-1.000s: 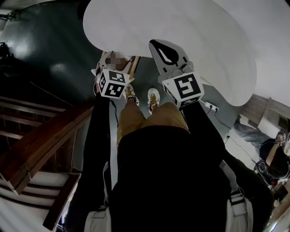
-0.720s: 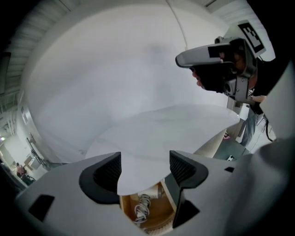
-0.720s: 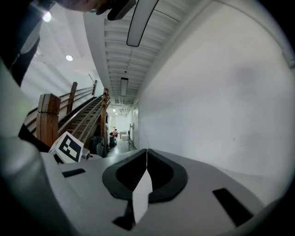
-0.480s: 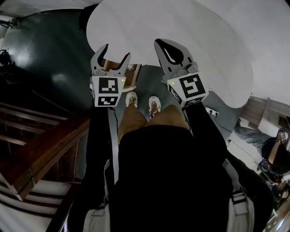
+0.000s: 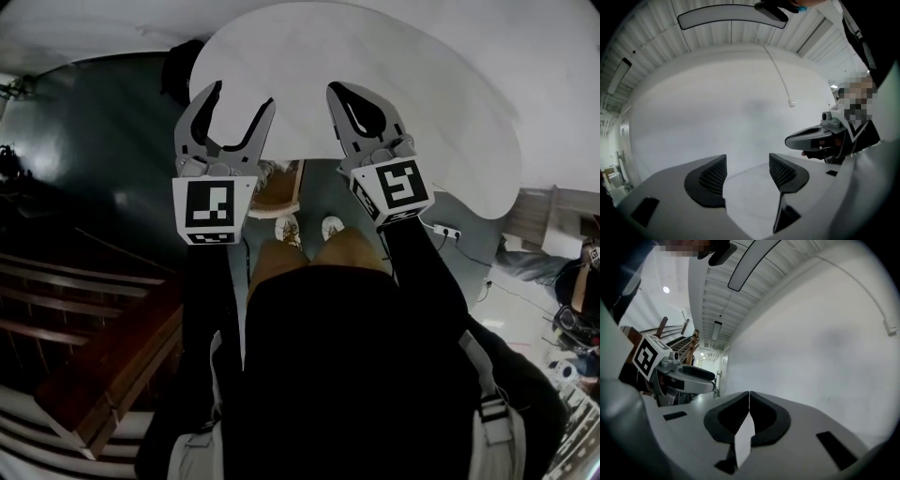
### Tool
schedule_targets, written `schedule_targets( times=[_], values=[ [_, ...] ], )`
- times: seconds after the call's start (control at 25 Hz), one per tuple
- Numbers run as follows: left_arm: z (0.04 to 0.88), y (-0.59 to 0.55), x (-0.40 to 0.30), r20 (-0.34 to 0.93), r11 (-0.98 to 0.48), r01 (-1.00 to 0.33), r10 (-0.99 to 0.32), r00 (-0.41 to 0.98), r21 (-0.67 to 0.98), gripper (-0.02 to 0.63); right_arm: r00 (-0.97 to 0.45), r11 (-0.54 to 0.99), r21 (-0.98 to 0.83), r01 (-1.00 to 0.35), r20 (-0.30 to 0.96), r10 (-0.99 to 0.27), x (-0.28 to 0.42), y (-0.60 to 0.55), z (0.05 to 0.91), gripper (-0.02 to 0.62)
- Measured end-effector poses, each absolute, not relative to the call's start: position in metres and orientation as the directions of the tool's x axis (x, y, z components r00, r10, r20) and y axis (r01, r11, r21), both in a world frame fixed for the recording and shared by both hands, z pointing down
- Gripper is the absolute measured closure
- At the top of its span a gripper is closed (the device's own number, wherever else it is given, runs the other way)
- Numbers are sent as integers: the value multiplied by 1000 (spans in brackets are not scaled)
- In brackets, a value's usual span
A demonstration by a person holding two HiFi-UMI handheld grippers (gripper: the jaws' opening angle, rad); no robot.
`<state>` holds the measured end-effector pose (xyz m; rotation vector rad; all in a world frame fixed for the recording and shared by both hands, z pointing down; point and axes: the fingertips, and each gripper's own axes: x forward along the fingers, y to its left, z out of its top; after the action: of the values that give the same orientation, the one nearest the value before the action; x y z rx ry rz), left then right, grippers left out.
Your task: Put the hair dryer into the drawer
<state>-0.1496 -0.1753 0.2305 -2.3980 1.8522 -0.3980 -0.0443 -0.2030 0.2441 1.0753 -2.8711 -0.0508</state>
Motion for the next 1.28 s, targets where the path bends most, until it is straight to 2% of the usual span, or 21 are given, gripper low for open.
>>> schedule_targets(
  times=[0.24, 0.44, 0.68, 0.92, 1.28],
  values=[
    [210, -183, -136, 64, -342, -911, -939, 337, -230, 470, -661, 661, 72, -747, 24, -750, -36, -204, 230, 568],
    [202, -184, -121, 29, -363, -912, -931, 364, -189, 586, -586, 584, 70, -809, -1, -811, -19, -200, 221, 568],
    [199, -185, -89, -2, -443, -887, -895, 447, -128, 592, -515, 512, 80, -855, -14, -857, 10, -193, 216, 568],
    [196, -191, -64, -3, -491, -854, -867, 499, -169, 592, -461, 459, 66, -886, -15, -888, 43, -189, 214, 568],
    [185, -193, -52, -27, -503, -847, -857, 514, -175, 592, -461, 451, 146, -880, -40, -886, 50, -181, 205, 569]
  ],
)
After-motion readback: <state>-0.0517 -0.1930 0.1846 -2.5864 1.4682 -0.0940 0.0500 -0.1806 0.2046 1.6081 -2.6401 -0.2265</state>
